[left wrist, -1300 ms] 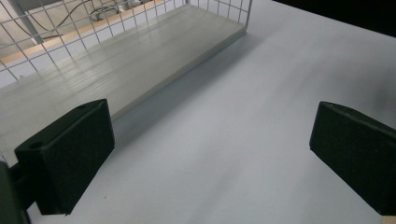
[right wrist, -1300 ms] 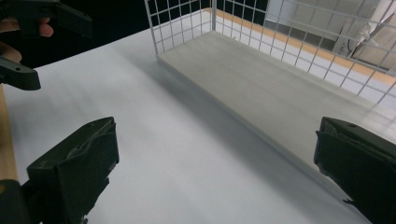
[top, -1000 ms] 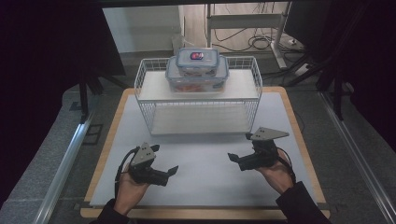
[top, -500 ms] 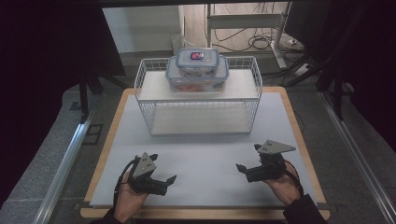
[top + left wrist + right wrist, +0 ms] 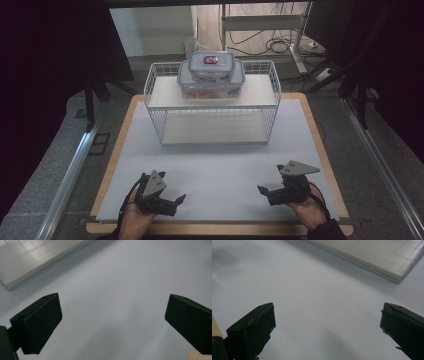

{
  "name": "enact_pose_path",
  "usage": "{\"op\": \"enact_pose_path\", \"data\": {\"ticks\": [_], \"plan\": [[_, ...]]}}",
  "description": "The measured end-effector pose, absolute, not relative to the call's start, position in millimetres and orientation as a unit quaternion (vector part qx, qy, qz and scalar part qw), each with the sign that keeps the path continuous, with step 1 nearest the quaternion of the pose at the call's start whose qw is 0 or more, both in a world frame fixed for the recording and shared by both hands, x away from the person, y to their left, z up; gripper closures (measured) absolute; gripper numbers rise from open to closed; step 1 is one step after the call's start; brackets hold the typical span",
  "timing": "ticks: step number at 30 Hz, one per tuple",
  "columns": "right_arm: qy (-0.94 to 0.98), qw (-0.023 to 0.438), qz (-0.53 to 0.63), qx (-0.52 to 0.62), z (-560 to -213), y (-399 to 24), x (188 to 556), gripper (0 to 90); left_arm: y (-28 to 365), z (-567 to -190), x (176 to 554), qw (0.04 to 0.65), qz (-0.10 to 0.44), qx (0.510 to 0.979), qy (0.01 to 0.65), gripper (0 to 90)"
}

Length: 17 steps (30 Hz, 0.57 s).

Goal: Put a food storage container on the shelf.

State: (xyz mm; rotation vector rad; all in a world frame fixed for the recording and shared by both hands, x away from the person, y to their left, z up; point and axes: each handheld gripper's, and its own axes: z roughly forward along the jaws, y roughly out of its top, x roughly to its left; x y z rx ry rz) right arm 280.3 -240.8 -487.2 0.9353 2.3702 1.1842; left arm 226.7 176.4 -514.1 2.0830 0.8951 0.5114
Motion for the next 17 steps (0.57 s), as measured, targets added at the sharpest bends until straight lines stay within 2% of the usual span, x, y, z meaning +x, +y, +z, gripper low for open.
{"op": "enact_pose_path", "data": {"ticks": [8, 17], "plan": [[0.841, 0.160, 0.390, 0.339, -500, -246, 277, 0.0, 182, -524, 229, 0.370, 0.183, 0.831, 0.374, 0.7], [0.851, 0.144, 0.365, 0.350, -510, -247, 279, 0.0, 187, -527, 233, 0.372, 0.170, 0.826, 0.387, 0.8]]}}
